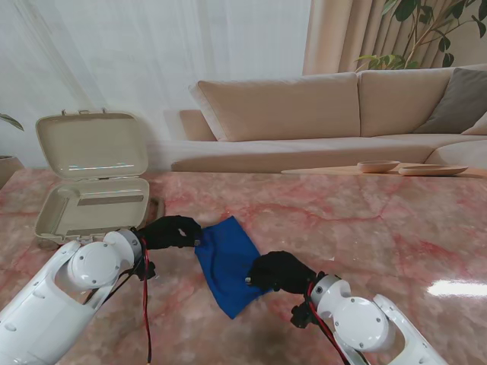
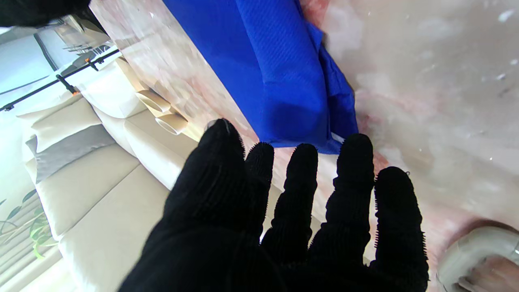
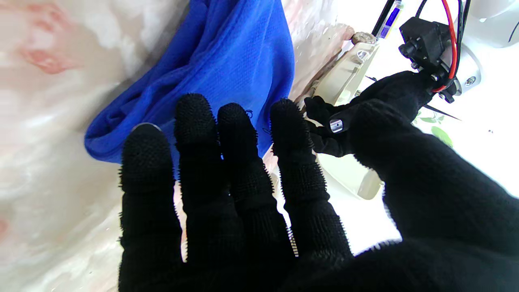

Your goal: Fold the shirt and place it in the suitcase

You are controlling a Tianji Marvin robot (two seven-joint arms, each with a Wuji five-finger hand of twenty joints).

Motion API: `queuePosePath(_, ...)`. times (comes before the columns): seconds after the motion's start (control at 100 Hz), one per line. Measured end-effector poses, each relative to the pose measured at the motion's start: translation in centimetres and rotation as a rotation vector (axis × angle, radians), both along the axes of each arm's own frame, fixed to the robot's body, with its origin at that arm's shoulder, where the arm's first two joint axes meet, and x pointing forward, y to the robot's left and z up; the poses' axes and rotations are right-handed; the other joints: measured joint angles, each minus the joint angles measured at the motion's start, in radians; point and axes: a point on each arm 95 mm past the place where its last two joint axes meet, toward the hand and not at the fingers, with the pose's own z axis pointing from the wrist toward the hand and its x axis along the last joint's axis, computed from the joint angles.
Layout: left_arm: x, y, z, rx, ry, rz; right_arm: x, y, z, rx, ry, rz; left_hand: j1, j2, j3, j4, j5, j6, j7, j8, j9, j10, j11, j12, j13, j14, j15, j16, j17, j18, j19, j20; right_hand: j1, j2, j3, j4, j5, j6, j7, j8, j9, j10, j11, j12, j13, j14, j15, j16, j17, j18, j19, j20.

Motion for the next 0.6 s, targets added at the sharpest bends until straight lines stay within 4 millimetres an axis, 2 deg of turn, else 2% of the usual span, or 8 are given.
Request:
queuePosePath(0.18, 1.0, -0.5, 0.3, -0.005, -0.016, 0.008, -0.6, -0.7, -0.3, -0.01, 0.012, -0.01, 0.0, 0.0, 0.0, 0.0, 0.0, 0.0, 0.0, 0.0, -0.004, 0.0, -0.003, -0.006, 0.0, 0.0, -0.006, -0.002, 0.0, 0.0, 0.0, -0.006, 0.0, 0.008, 0.0, 0.0, 0.0, -0.001, -0.011, 0.002, 0.0, 0.0, -0.01, 0.0, 0.0, 0.008, 0.002, 0.0, 0.0, 0.0, -0.001, 0.0)
queuePosePath(0.46, 3.3, -1.3, -0.6, -0.017, 0.014, 0.013, -0.9, -1.5, -1.2, -0.026, 0.052, -0.018, 0.0, 0.0, 0.0, 0.0, -0.002, 0.0, -0.002, 0.0, -0.02, 0.009, -0.037, -0.024, 0.0, 0.0, -0.008, -0.011, 0.0, 0.0, 0.0, -0.009, 0.0, 0.011, -0.008, 0.0, 0.0, -0.002, -0.013, 0.012, 0.0, 0.0, -0.01, 0.0, 0.001, 0.012, 0.011, 0.0, 0.012, 0.002, -0.001, 0.0)
queuePosePath(0.6, 4.0, -1.2, -1.1, -0.005, 0.039, 0.007, -1.0, -1.8, -1.8, -0.033, 0.065, -0.026, 0.0, 0.0, 0.0, 0.0, -0.002, 0.0, -0.002, 0.0, -0.02, 0.009, -0.037, -0.025, 0.0, 0.0, -0.008, -0.012, 0.0, 0.0, 0.0, -0.011, 0.0, 0.011, -0.008, 0.0, 0.0, -0.013, -0.013, 0.012, 0.014, 0.0, -0.012, 0.0, 0.002, 0.03, 0.011, 0.0, 0.014, 0.012, -0.001, 0.0)
